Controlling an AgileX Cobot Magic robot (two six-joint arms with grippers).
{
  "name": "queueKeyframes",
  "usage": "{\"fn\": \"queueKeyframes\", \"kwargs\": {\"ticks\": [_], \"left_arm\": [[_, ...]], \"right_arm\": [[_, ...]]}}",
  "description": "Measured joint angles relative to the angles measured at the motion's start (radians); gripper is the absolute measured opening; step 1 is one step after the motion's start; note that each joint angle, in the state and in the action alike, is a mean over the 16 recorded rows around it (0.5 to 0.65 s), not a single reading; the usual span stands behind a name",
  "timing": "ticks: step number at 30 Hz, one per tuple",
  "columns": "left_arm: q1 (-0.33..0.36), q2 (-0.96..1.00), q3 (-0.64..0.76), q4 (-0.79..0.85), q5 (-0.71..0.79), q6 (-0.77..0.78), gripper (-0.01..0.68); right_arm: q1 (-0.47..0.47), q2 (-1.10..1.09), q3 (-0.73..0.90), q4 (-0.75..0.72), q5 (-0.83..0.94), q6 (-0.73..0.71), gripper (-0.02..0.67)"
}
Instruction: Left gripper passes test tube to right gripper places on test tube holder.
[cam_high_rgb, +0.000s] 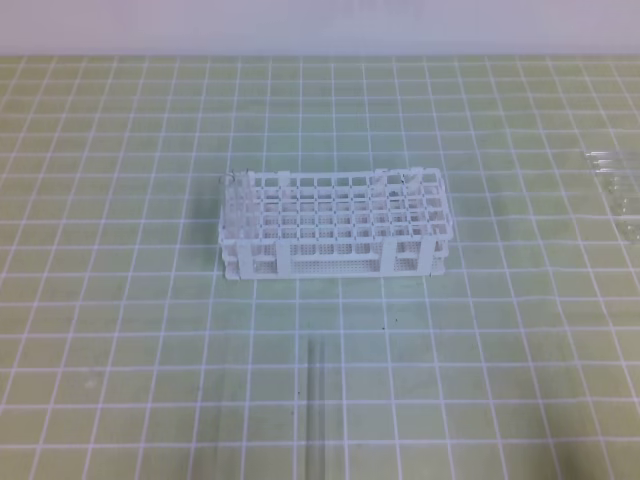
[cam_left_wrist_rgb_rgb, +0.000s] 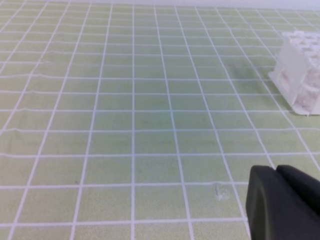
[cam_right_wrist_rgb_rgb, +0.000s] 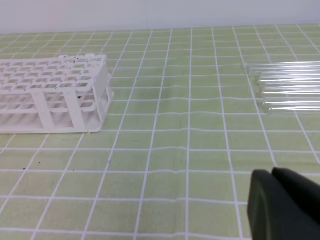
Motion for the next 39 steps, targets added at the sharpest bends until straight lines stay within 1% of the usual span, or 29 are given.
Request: {"fn": "queueKeyframes", "kwargs": {"ticks": [8, 12, 23, 28, 32, 39], "left_arm": [[0.000, 0.004, -0.003, 0.007, -0.008, 0.000, 0.000], [0.000, 0.008, -0.005, -0.008, -0.036, 0.000, 0.000], [0.000, 0.010, -0.008, -0.113, -0.242, 0.000, 0.000], [0.000, 0.010, -0.008, -0.141, -0.305, 0.000, 0.000], [0.000, 0.006, -0.005, -0.142, -0.322, -0.005, 0.000], [0.000, 0.006, -0.004, -0.137, -0.306, -0.034, 0.000]], "right_arm": [[0.000, 0.001, 0.000, 0.000, 0.000, -0.001, -0.016], [0.000, 0.001, 0.000, 0.000, 0.000, -0.001, -0.016], [0.000, 0.001, 0.000, 0.000, 0.000, -0.002, -0.016], [0.000, 0.001, 0.000, 0.000, 0.000, -0.002, -0.016], [0.000, 0.001, 0.000, 0.000, 0.000, -0.002, -0.016], [0.000, 0.001, 0.000, 0.000, -0.001, -0.001, -0.016]]}}
